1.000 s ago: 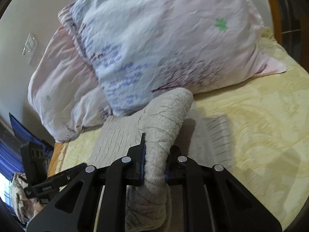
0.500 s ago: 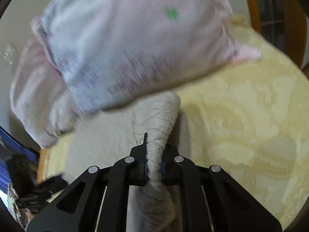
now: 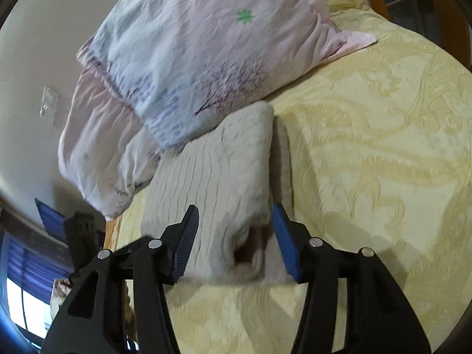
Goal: Fold small clothes
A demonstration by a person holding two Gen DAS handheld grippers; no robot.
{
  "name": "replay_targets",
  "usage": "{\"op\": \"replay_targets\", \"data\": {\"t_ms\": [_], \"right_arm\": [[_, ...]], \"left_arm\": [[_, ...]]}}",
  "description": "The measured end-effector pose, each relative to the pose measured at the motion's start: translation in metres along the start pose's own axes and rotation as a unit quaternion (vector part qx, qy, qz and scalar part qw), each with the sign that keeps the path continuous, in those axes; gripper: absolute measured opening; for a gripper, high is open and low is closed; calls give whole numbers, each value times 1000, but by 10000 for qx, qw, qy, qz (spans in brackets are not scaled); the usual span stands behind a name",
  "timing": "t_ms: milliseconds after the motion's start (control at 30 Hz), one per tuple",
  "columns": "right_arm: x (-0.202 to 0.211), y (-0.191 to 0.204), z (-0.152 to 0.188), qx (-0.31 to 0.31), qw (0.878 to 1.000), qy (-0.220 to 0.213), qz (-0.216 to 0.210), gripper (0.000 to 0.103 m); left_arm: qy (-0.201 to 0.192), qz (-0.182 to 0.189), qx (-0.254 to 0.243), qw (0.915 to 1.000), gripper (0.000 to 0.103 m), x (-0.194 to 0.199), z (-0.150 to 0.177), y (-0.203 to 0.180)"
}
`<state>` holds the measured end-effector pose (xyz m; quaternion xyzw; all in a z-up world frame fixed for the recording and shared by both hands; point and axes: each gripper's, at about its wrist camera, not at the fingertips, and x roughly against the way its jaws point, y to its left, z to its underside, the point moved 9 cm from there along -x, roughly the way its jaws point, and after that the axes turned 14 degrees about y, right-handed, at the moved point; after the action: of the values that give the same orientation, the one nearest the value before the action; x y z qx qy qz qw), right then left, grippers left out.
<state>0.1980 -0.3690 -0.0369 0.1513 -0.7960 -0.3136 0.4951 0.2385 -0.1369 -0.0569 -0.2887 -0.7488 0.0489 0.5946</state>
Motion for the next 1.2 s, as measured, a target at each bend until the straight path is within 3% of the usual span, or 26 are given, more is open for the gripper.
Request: {"op": "replay_targets", "data": {"t_ms": [167,233,300,400,700,933,1200], "right_arm": [[-10,2,6,91,9998,95,168,49],[-15,-2,7,26,9997,98,241,40],[-19,-2,9,61,9998,102,182,19],[-19,3,10,223,9993,-16,305,10],[16,17,11,408,9974,-522,278,9],[13,0,24,222,9977,-456,451,8],[-8,-29,31,-103,9972,-132,734,9]], "left_arm": [[-16,-182,-36,9998,86,-4,4,-4],[0,-227,-66,9997,87,-6,4,-7],[22,-294,-81,9995,87,-8,5,-8],[32,-369,-108,9993,87,-8,5,-8],[28,-332,-150,9993,89,-4,8,-11],[72,-390,-164,9991,89,-4,10,-13],[34,-810,-332,9962,89,-6,13,-17]]}}
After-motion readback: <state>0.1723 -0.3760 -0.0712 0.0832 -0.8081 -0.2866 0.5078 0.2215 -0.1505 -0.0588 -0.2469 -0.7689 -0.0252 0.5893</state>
